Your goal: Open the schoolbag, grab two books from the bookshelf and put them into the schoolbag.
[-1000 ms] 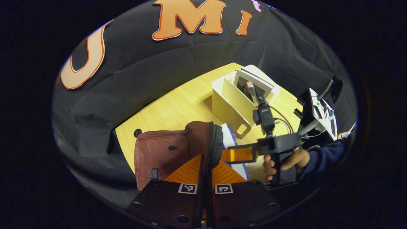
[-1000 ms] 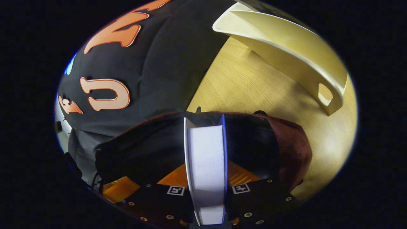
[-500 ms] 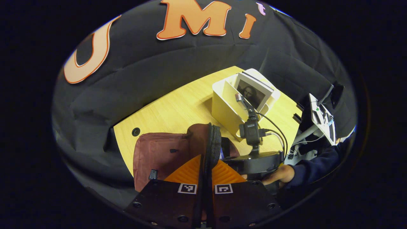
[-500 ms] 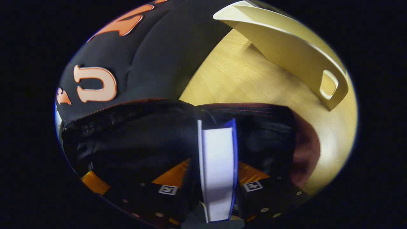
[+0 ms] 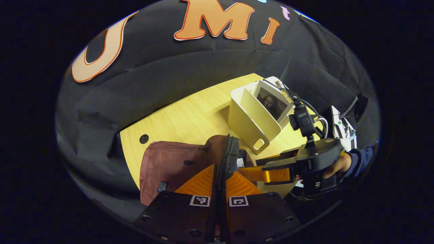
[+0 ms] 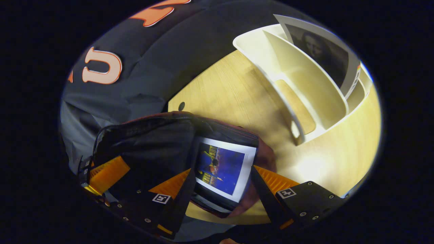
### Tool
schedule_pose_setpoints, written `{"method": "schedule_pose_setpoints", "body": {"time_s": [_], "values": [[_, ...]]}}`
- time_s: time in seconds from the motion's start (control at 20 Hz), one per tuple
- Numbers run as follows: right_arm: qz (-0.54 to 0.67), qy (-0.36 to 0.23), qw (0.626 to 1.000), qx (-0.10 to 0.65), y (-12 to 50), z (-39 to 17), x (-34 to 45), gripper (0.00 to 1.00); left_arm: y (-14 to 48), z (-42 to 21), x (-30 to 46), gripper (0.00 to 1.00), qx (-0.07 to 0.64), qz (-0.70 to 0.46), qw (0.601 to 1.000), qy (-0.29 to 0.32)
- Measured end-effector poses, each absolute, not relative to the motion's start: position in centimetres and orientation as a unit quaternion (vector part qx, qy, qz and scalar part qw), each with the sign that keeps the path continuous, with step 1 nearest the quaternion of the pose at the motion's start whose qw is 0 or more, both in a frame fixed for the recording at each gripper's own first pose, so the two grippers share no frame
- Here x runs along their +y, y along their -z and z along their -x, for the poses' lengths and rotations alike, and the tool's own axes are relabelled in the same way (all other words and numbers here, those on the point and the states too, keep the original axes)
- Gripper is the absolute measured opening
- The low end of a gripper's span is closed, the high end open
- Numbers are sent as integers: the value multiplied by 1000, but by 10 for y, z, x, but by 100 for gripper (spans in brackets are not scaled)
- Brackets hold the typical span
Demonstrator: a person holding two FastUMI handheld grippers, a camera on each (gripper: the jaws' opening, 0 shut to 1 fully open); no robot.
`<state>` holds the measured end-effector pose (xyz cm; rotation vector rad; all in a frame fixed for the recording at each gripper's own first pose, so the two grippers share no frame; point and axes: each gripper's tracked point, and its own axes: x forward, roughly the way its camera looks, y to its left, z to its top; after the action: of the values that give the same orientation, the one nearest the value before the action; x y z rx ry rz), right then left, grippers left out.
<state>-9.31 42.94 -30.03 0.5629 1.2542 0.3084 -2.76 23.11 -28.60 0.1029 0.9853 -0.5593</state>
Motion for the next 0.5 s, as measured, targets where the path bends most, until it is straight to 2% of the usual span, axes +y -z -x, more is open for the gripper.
{"method": "schedule_pose_setpoints", "body": {"time_s": [0.5], "values": [[-114,-143,818,545,211,57,317,98,303,34,221,6,475,-24,840,262]]}}
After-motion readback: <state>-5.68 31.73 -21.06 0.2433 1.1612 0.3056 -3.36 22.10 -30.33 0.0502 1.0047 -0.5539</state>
